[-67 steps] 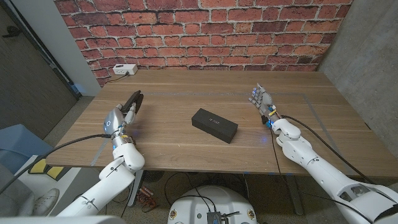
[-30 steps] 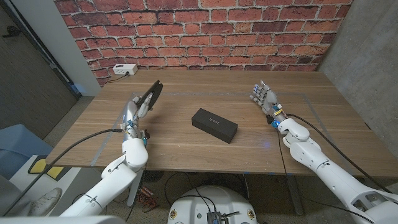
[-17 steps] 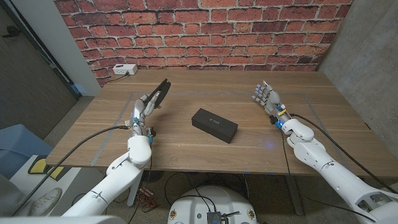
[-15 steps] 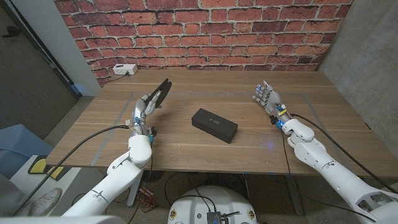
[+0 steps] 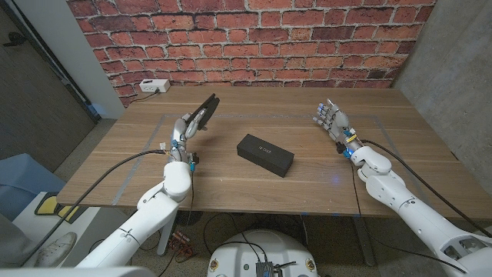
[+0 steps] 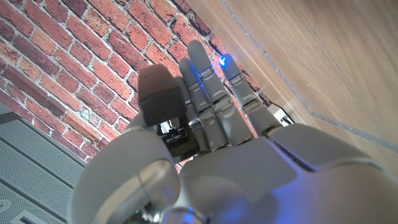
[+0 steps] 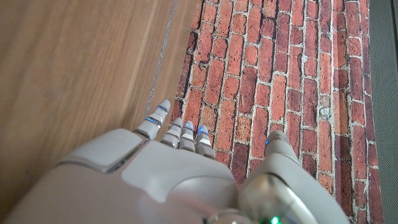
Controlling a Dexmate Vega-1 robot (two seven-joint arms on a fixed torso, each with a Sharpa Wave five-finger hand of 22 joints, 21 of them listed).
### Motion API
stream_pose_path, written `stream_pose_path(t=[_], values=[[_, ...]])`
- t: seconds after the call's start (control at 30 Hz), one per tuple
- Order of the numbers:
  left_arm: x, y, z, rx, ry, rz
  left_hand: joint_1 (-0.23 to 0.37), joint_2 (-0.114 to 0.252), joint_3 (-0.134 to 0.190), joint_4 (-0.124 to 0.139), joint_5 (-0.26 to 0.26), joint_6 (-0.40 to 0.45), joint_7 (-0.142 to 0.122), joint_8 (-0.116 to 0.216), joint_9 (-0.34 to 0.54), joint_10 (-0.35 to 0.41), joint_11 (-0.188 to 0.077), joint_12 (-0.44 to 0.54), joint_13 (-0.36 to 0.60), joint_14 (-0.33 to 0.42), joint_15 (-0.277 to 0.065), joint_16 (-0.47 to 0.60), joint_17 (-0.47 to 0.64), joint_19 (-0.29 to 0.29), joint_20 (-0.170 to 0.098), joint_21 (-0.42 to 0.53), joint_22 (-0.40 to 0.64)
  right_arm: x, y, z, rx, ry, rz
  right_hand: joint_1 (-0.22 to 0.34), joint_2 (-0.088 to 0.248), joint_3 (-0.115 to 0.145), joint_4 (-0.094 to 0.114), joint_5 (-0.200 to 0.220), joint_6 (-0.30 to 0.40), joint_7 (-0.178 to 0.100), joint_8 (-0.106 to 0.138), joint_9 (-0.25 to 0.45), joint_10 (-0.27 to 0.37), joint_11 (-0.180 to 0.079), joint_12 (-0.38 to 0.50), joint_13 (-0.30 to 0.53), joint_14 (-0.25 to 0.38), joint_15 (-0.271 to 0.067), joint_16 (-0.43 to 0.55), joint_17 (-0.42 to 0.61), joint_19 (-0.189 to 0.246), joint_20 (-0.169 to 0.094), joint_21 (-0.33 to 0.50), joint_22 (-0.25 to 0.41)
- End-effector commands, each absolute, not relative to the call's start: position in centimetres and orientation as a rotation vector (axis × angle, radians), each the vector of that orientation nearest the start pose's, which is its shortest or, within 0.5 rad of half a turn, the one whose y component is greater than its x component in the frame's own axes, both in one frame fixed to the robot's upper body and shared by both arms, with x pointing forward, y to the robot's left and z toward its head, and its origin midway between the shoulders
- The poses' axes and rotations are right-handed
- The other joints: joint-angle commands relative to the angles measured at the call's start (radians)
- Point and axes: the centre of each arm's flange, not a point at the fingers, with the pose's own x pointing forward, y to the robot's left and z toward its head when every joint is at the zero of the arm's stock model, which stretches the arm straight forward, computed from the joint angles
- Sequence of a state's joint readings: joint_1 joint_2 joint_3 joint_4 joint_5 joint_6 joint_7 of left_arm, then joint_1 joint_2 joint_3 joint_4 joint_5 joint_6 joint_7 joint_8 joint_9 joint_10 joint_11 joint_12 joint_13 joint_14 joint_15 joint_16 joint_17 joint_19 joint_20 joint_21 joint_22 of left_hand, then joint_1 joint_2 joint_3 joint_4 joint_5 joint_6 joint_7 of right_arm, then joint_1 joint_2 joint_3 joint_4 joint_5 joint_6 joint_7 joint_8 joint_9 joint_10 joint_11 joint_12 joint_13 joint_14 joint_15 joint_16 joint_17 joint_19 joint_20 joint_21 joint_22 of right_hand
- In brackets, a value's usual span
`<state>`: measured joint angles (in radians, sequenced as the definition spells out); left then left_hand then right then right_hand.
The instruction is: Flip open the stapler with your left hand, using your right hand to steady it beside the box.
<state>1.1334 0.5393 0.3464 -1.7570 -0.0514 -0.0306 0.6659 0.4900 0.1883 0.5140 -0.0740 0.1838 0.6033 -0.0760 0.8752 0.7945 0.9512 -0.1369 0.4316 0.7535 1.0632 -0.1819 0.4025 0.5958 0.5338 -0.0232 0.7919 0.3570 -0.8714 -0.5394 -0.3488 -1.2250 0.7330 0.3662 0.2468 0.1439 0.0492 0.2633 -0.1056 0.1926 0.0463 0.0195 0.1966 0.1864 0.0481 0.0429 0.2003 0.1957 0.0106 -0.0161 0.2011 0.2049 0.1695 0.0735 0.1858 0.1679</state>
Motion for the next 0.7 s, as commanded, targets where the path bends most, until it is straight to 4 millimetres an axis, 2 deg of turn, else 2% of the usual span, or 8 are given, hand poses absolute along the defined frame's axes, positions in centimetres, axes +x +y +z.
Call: stream_pose_path(t=[0.03, 0.7], values=[[56.9, 24.6, -4.8, 0.277, -0.681, 0.242, -0.003, 0.006, 0.224, 0.219, 0.004, 0.031, -0.033, 0.007, 0.243, 0.007, 0.000, 0.000, 0.004, 0.010, -0.035, -0.002, 0.006, -0.002, -0.003, 0.007, 0.001, 64.3, -31.6, -5.2, 0.038, -0.616, 0.357, 0.005, 0.007, 0.001, -0.005, -0.003, 0.000, -0.003, -0.001, 0.002, 0.006, -0.004, 0.000, 0.002, -0.001, -0.003, 0.009, 0.000, 0.005, 0.005, 0.004, 0.003], [58.6, 21.7, -3.3, 0.246, -0.694, 0.060, -0.023, 0.005, 0.224, 0.218, 0.005, 0.014, -0.041, 0.022, 0.257, -0.008, 0.001, -0.012, 0.010, -0.013, -0.030, -0.016, 0.016, -0.031, 0.004, 0.022, -0.006, 62.8, -32.9, -5.4, 0.016, -0.631, 0.353, 0.014, 0.017, 0.005, -0.008, -0.004, 0.000, -0.003, -0.001, 0.002, 0.007, -0.005, 0.001, 0.002, -0.001, -0.003, 0.009, 0.000, 0.005, 0.005, 0.004, 0.003]])
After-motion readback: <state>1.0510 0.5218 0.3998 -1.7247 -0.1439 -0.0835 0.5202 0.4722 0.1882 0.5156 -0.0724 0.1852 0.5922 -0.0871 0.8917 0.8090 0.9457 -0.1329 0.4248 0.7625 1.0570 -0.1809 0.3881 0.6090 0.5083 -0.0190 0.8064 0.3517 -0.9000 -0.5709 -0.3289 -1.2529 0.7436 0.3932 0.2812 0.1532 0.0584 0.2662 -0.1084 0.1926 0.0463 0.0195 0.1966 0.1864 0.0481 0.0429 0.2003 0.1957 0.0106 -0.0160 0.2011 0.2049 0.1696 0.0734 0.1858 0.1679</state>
